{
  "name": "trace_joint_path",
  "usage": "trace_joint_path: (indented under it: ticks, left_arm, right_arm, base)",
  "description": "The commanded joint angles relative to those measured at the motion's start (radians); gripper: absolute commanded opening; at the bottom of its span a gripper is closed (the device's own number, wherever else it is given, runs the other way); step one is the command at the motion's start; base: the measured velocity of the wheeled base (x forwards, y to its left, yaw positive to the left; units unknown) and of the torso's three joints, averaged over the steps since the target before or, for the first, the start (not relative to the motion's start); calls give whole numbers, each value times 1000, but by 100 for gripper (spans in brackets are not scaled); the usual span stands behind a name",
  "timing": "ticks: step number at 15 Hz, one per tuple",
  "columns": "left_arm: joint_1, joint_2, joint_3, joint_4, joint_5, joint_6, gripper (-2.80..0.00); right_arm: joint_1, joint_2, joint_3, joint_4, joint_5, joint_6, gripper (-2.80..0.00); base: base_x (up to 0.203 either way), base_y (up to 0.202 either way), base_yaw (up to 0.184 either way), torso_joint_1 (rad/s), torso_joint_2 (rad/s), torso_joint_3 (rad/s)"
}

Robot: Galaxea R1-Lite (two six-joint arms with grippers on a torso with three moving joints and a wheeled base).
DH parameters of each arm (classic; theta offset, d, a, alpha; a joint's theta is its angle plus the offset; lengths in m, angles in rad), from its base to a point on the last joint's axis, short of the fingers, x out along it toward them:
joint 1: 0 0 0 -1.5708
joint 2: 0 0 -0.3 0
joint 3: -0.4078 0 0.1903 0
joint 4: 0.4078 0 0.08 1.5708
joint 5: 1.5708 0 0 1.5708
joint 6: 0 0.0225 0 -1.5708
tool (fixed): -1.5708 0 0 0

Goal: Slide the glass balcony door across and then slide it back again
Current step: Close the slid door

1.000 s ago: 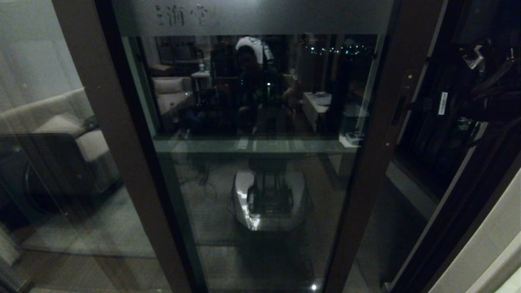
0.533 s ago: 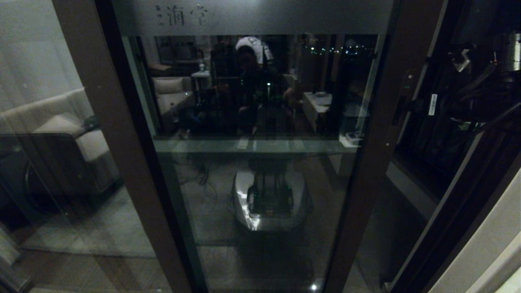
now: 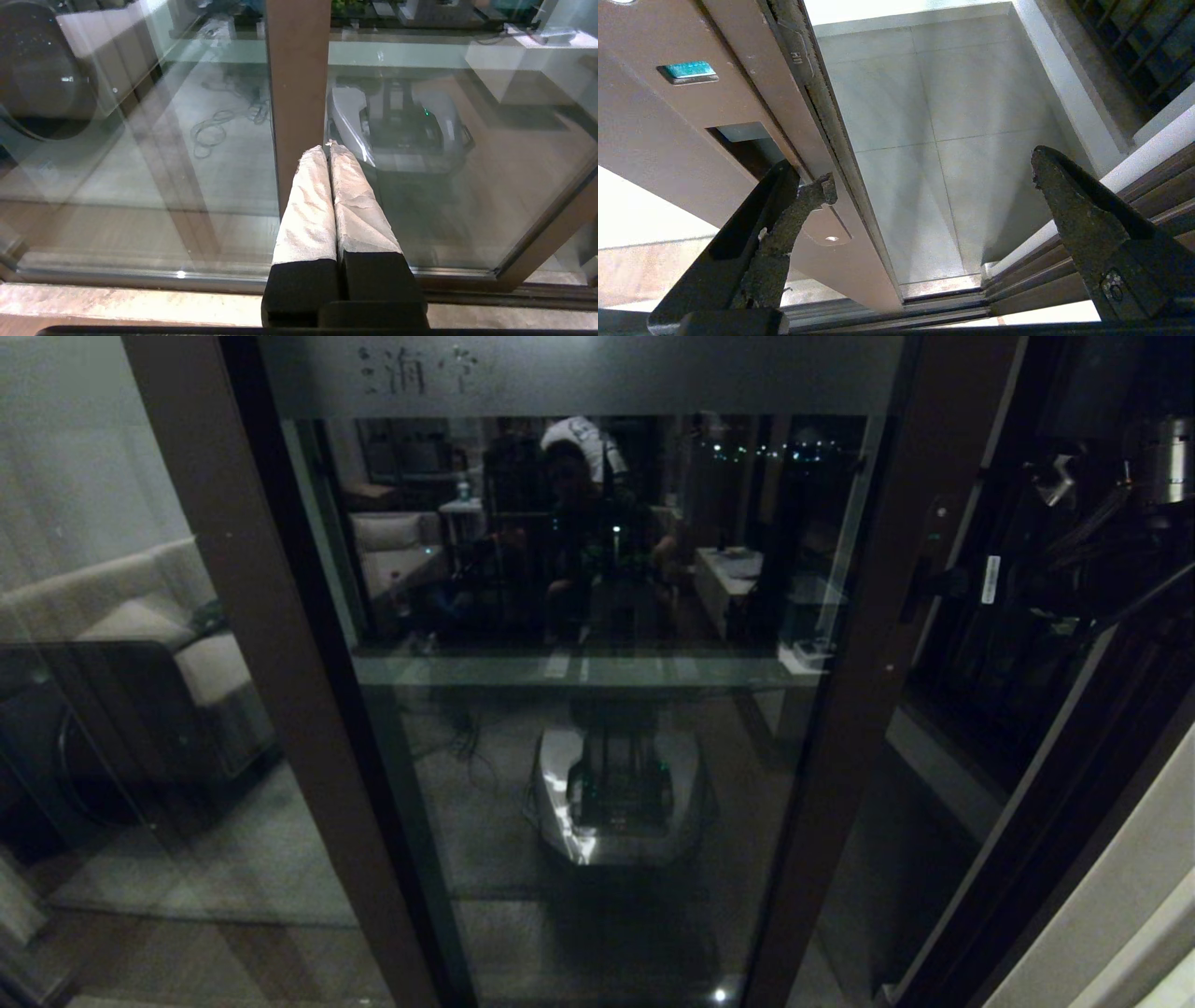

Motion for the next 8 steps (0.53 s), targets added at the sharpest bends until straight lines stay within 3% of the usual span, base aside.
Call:
trace_joint_path:
  ticks: [1, 8]
  left_arm:
    - [0, 0, 0, 0, 0, 0, -280]
    - [0, 0, 0, 0, 0, 0, -280]
  right_arm:
    - [-15, 3, -2, 1, -5, -10, 0]
    - [-40, 3, -7, 1, -5, -16, 0]
  base:
    - [0, 0, 0, 0, 0, 0]
    - [0, 0, 0, 0, 0, 0]
